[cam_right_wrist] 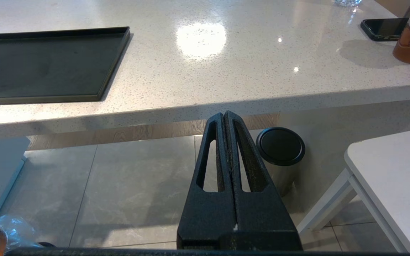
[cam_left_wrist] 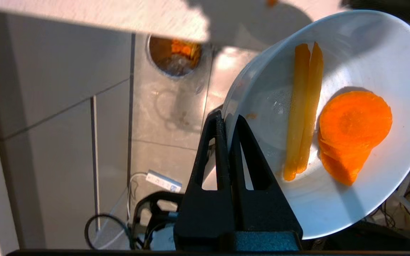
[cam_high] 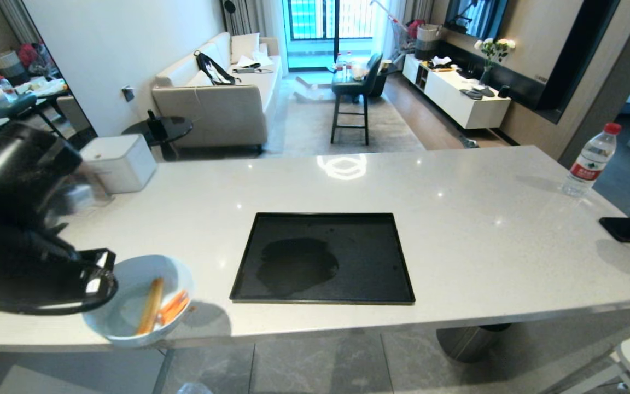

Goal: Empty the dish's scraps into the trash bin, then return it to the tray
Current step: Move the bowl over the trash can

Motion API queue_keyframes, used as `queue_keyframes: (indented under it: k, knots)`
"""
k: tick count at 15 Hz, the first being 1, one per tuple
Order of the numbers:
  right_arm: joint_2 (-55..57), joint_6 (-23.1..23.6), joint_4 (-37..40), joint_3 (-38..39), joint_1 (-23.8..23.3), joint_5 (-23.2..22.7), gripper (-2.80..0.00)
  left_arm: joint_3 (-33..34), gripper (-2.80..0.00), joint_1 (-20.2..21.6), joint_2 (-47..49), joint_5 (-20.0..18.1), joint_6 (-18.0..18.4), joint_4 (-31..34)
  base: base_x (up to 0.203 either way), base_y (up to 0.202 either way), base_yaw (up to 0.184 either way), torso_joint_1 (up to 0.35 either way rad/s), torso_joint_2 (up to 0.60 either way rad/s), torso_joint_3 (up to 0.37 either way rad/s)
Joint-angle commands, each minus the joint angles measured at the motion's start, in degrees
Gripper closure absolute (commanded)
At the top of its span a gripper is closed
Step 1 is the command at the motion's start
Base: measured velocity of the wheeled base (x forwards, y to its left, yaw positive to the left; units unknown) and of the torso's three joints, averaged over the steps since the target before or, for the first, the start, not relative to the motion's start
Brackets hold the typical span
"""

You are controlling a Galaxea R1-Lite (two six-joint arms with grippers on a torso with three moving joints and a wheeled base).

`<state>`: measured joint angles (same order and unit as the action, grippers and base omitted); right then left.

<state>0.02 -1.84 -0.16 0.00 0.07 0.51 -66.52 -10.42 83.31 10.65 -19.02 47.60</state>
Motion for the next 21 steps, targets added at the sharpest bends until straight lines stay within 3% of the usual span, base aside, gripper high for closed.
queue_keyframes:
  k: [1, 13, 21]
  knots:
    - [-0.02, 0.00, -0.02, 0.00, 0.01, 0.01, 0.00, 6.34, 0.00, 3.25, -7.86, 0.05, -0.09, 0.21, 0.000, 0.000, 0.000, 0.000, 0.00, 0.000]
    - [-0.02, 0.00, -0.02, -0.06, 0.01, 0.01, 0.00, 23.64, 0.00, 4.81, -22.93, -0.01, -0.40, 0.20, 0.000, 0.000, 0.000, 0.000, 0.00, 0.000]
    - [-0.02, 0.00, -0.02, -0.06, 0.01, 0.01, 0.00, 26.00, 0.00, 4.80, -24.85, -0.16, -0.41, 0.12, 0.000, 0.000, 0.000, 0.000, 0.00, 0.000]
